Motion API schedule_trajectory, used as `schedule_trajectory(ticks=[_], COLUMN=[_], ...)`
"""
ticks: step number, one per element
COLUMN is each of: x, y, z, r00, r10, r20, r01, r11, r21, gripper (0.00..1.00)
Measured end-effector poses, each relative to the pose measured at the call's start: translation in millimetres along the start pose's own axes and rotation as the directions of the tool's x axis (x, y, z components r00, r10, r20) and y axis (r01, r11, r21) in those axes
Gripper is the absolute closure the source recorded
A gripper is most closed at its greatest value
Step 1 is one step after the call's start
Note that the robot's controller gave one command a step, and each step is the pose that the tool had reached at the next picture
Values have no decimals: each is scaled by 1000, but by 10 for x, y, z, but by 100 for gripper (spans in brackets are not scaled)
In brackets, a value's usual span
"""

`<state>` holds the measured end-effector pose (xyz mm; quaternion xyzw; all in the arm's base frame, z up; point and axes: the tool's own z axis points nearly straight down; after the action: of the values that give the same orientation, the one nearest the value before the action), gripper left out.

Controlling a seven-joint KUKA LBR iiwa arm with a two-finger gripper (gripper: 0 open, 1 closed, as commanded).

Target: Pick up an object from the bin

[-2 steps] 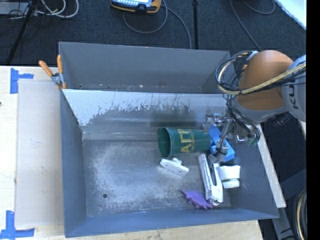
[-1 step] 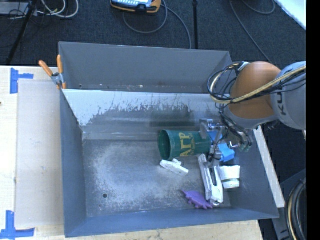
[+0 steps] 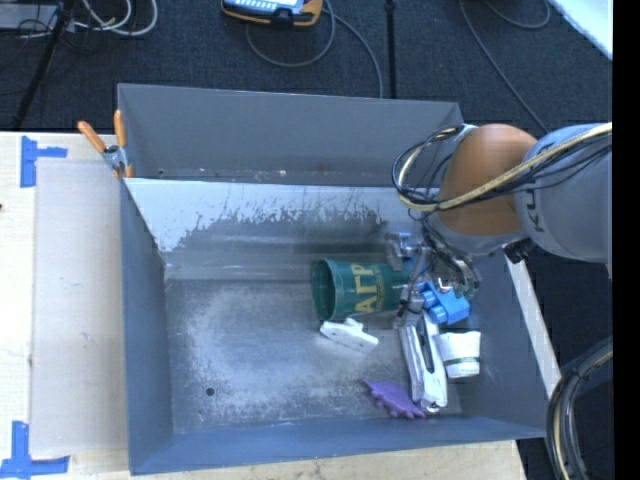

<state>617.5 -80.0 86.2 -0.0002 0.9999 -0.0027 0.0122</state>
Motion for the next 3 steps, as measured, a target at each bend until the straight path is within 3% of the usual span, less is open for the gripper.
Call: schedule_trajectory(ticks=[1, 2, 3], x=[8, 7, 39], y=[176, 178, 177], z=[164, 164, -314], r00=[998, 998, 999], r10=[-61, -62, -42], r20=[-17, -17, -26], r01=[61, 62, 42], r11=[998, 998, 999], r21=[-5, -5, -7], gripper=[100, 100, 100])
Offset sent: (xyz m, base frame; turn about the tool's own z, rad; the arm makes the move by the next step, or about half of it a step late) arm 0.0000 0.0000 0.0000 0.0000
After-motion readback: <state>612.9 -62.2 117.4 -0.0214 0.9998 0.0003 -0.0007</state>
